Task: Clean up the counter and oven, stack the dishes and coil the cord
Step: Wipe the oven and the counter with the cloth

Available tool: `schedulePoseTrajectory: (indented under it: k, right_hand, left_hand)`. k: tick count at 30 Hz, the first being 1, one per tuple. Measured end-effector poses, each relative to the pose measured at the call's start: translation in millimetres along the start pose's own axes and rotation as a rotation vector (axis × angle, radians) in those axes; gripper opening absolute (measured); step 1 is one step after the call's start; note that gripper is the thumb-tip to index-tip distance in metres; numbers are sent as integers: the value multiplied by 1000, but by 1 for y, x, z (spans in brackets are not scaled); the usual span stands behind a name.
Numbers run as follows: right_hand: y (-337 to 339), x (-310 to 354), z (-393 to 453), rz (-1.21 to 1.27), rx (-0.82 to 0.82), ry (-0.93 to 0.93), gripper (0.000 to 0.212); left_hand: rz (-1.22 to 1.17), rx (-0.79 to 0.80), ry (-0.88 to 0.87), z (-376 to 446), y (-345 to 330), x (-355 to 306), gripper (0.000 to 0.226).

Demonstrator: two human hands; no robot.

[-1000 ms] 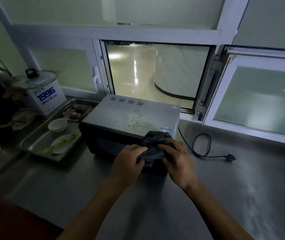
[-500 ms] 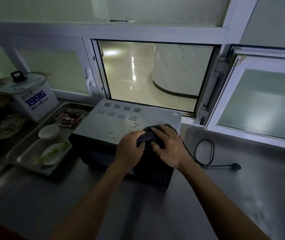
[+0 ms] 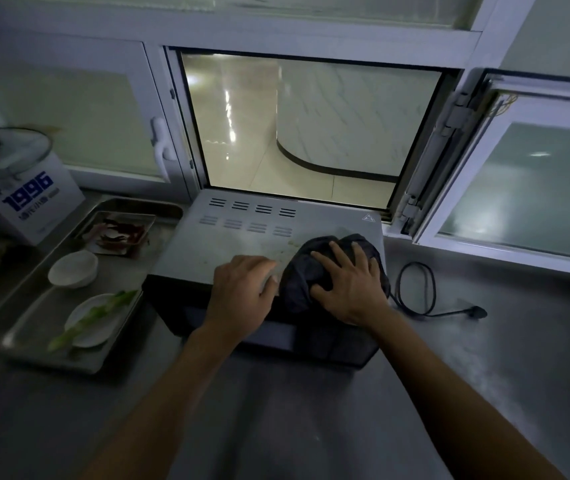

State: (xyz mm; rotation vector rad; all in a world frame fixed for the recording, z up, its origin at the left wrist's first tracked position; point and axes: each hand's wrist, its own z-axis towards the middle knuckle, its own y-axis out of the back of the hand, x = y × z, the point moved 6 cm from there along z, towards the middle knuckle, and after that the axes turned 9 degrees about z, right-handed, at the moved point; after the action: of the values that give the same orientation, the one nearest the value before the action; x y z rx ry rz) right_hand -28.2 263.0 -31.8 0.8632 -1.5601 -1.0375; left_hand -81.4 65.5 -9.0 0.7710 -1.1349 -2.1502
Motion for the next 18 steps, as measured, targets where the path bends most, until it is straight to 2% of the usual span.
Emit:
schedulePoseTrajectory:
  k: [7,15,18]
  right_hand:
    - [-14,50,30,-19,31,3,79]
    - [-38,125,60,-13,16,21,79]
    - [-50,155,72,-9,14,47,77]
  left_hand:
    - [51,78,14,-4,14,79,32]
    - [71,42,70,-16,36,159,32]
    - [51,53,83,-23,39,180,26]
